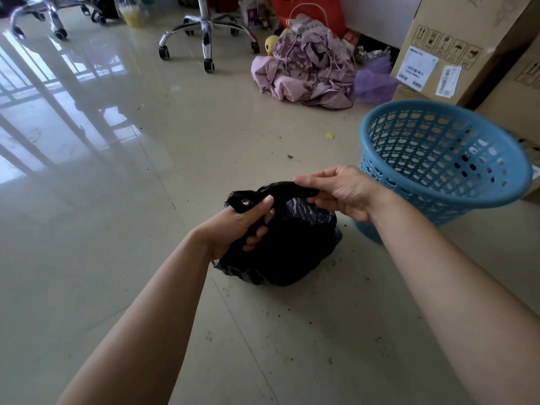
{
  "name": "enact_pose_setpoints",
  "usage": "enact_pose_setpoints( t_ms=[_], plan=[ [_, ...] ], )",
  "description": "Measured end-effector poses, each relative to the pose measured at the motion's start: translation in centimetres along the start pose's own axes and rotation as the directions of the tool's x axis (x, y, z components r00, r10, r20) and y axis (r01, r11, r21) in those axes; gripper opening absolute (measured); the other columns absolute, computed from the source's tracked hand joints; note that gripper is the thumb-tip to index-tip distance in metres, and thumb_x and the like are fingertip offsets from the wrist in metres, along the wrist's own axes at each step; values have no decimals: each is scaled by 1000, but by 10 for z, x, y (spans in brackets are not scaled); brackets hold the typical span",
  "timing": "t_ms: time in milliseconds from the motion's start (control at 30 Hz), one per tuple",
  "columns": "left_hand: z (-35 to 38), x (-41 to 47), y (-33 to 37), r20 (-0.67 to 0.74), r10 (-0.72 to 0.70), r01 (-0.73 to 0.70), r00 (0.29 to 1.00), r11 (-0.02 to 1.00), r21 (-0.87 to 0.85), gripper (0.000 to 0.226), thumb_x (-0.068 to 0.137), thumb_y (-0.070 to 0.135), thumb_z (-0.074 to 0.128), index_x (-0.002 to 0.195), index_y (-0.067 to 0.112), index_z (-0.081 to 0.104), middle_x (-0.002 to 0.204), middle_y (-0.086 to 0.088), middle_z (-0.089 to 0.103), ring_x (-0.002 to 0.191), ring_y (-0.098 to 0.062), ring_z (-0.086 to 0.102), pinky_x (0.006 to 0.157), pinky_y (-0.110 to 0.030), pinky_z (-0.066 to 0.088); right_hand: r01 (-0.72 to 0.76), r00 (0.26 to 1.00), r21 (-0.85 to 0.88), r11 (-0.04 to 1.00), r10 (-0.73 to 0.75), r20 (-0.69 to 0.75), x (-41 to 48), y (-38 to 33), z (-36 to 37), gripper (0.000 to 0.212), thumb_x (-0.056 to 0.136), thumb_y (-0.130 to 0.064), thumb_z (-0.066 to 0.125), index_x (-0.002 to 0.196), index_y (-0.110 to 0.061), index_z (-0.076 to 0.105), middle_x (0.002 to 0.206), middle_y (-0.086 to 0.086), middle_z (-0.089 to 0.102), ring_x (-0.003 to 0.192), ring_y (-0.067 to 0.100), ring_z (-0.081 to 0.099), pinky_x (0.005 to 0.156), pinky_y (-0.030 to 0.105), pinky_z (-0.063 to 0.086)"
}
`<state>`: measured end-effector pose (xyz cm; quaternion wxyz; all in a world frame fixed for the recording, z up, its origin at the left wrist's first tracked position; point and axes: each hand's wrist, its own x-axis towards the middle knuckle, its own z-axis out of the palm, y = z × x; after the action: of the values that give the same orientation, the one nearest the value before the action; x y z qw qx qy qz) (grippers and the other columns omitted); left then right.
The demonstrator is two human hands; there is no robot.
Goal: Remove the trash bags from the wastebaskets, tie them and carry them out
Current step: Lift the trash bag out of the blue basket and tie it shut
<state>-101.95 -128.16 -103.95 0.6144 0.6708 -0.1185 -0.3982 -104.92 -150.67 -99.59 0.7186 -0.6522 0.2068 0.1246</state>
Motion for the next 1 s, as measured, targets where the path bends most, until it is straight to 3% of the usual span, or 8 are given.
enact_pose_setpoints(
  t_ms=[100, 267, 433, 600, 733, 833, 933, 1000],
  plan=[
    [-6, -3, -3, -13, -25, 24, 1000, 992, -123, 51, 96, 54, 44, 102, 9, 67, 75, -7, 66, 48, -14, 44, 48, -23, 40, 9, 994, -123, 992, 4, 106, -4, 2, -9, 25, 79, -5, 78, 103, 0, 72, 85, 5, 76, 71, 7, 73, 59, 16, 56],
    [-18, -2, -7, -73, 3, -28, 997, 936, -351, 52, 103, 45, 40, 135, 7, 58, 78, -8, 61, 53, -14, 45, 55, -21, 45, 18, 982, -241, 970, 28, 186, -5, 15, -13, 22, 80, -6, 78, 102, -6, 76, 89, 4, 77, 78, 7, 72, 64, 18, 57],
    [-15, -1, 0, -172, 145, -213, 974, 840, -500, 24, 101, 30, 51, 108, 10, 63, 101, -11, 68, 64, -13, 51, 55, -19, 46, 82, 964, -366, 927, 19, 266, -6, 34, 4, 18, 78, -11, 83, 95, -12, 77, 86, -1, 77, 82, 8, 72, 66, 21, 57],
    [-21, -7, 13, -133, 170, -211, 976, 877, -432, 22, 100, 26, 55, 92, 7, 60, 72, -2, 56, 59, -12, 50, 58, -19, 47, 187, 965, -473, 861, -72, 251, -4, 36, 6, 23, 80, -30, 83, 96, -19, 70, 88, -7, 71, 81, 7, 66, 71, 24, 51],
    [-23, -11, 15, -122, 212, -245, 969, 873, -423, 14, 97, 24, 58, 92, 12, 65, 83, -1, 60, 60, -12, 52, 59, -21, 49, 274, 960, -376, 885, -275, 51, 5, 35, 7, 48, 78, -28, 73, 123, -31, 56, 130, 1, 51, 118, 13, 53, 95, 29, 47],
    [-18, -13, 17, -39, 212, -210, 977, 893, -399, 14, 96, 24, 57, 93, 14, 66, 81, -2, 59, 58, -12, 52, 59, -22, 49, 307, 948, -457, 835, -227, 222, 9, 40, 14, 62, 75, -28, 73, 131, -50, 55, 146, -4, 44, 135, 13, 45, 111, 37, 41],
    [-19, -16, 21, 3, 189, -176, 982, 922, -345, 16, 98, 24, 54, 94, 14, 65, 79, -2, 59, 58, -14, 52, 60, -24, 50, 293, 952, -371, 881, -232, 202, 10, 41, 20, 18, 88, -18, 68, 102, -27, 75, 111, -11, 72, 104, 4, 65, 94, 26, 50],
    [-22, -15, 23, -27, 136, -138, 990, 949, -285, 20, 99, 25, 54, 108, 12, 66, 84, -5, 61, 61, -16, 54, 63, -26, 51, 272, 962, -356, 894, -259, 84, 8, 38, 18, 14, 93, -17, 62, 87, -15, 75, 81, -5, 71, 78, 8, 64, 76, 27, 50]
  ],
)
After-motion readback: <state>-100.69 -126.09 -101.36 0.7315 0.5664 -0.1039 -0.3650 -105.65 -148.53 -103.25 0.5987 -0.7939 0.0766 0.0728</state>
